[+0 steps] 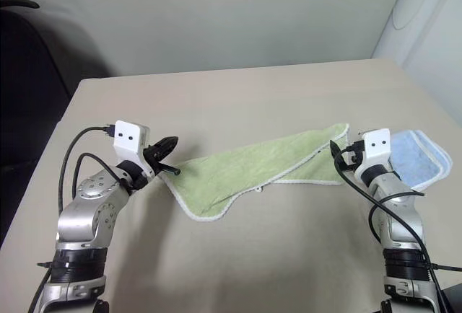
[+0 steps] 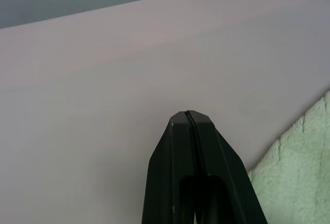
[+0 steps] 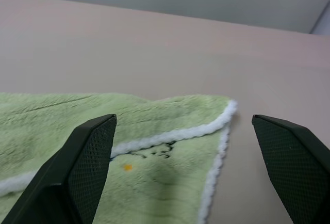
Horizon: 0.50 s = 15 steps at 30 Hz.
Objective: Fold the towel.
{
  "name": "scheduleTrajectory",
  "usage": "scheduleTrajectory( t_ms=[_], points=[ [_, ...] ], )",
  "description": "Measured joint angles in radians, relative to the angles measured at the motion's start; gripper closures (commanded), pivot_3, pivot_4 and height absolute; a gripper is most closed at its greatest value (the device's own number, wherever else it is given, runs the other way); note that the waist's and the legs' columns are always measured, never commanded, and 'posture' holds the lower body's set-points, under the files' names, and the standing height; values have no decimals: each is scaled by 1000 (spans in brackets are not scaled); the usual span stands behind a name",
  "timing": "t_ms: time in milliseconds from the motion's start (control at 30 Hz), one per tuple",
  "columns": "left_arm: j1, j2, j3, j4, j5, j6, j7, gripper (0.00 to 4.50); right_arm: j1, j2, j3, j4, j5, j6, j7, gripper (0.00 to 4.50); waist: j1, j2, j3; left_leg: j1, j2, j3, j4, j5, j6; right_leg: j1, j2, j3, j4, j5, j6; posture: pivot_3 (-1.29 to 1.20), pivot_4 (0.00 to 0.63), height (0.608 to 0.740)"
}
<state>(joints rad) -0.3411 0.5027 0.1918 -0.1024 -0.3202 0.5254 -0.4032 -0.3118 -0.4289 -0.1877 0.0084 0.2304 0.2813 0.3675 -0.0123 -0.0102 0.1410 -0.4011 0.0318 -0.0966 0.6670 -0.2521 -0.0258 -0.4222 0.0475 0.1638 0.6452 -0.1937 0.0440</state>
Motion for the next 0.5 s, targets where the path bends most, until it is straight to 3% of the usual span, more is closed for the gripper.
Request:
scheduleTrajectory(
  t_ms=[367,500],
  points=[
    [-1,-7,-5,-9,4,5,15,4500,-10,-19,11,3,-19,-7,9,62,0,0,0,0,0,0,0,0,0,0,0,0,0,0,0,0,150,735],
    [-1,-1,-14,-9,8,5,8,4500,-50,-125,65,33,-99,-44,51,62,0,0,0,0,0,0,0,0,0,0,0,0,0,0,0,0,150,735]
  ],
)
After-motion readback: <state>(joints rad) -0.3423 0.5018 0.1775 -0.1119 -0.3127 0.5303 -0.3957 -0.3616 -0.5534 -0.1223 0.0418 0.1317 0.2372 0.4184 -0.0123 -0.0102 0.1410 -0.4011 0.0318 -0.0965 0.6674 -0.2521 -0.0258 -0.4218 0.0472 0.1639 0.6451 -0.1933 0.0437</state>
